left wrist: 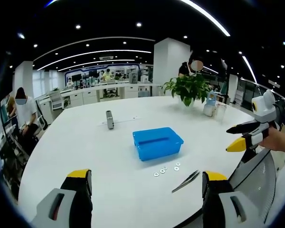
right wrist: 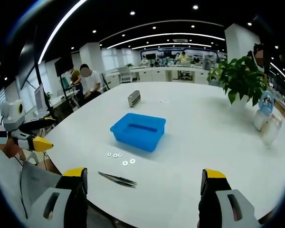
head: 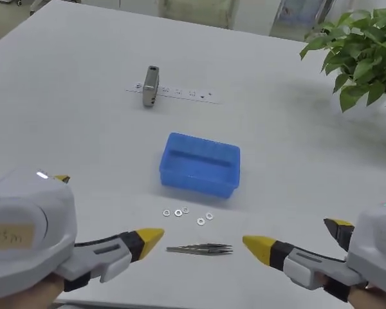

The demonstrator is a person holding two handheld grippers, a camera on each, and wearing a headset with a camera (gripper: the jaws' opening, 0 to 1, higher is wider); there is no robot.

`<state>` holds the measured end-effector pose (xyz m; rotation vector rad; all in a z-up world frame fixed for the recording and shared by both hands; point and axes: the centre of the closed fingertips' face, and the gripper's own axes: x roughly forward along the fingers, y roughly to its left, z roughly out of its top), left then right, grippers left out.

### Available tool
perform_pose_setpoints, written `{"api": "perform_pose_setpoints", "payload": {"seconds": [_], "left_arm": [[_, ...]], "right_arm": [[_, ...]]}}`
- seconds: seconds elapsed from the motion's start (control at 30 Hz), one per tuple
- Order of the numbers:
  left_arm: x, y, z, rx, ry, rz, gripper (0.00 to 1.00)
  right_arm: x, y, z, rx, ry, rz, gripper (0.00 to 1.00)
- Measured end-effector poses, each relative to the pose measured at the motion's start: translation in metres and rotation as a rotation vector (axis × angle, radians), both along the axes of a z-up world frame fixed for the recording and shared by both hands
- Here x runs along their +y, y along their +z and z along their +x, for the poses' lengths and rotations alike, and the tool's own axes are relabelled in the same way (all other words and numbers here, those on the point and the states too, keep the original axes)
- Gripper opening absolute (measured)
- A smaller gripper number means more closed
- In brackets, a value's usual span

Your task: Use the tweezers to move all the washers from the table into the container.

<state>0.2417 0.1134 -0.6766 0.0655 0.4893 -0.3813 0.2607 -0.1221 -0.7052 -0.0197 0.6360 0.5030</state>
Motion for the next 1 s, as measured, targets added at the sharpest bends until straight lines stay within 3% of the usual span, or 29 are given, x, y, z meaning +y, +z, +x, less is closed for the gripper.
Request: {"api": "perform_pose_setpoints", "payload": {"seconds": [0.3, 0.7, 0.73, 0.8, 0.9, 0.93, 1.0], "left_arm": [[-0.001, -0.001, 0.004, 0.005, -0.014, 0.016, 0.99], [-0.005, -0.011, 0.012, 0.026, -0.008, -0.021, 0.99], [-0.007, -0.014, 0.012, 0.038, -0.024, -0.027, 0.95], [-0.014, -0.027, 0.009, 0.096, -0.082, -0.012, 0.86], [-0.018, -0.041, 0.012, 0.122, -0.142, 0.051, 0.74], [-0.021, -0.048, 0.011, 0.150, -0.168, 0.070, 0.72], [-0.024, -0.057, 0.012, 0.174, -0.198, 0.090, 0.69]], "right_arm": [[-0.002, -0.002, 0.005, 0.009, -0.002, -0.002, 0.99], [0.001, -0.004, 0.008, 0.020, 0.003, -0.001, 0.99], [0.002, -0.005, 0.008, 0.022, 0.004, -0.002, 0.99], [0.003, -0.007, 0.009, 0.027, 0.007, -0.004, 0.99], [0.003, -0.010, 0.010, 0.039, 0.012, -0.012, 0.99], [0.003, -0.011, 0.010, 0.041, 0.014, -0.017, 0.99], [0.002, -0.012, 0.010, 0.046, 0.015, -0.023, 0.99]]}}
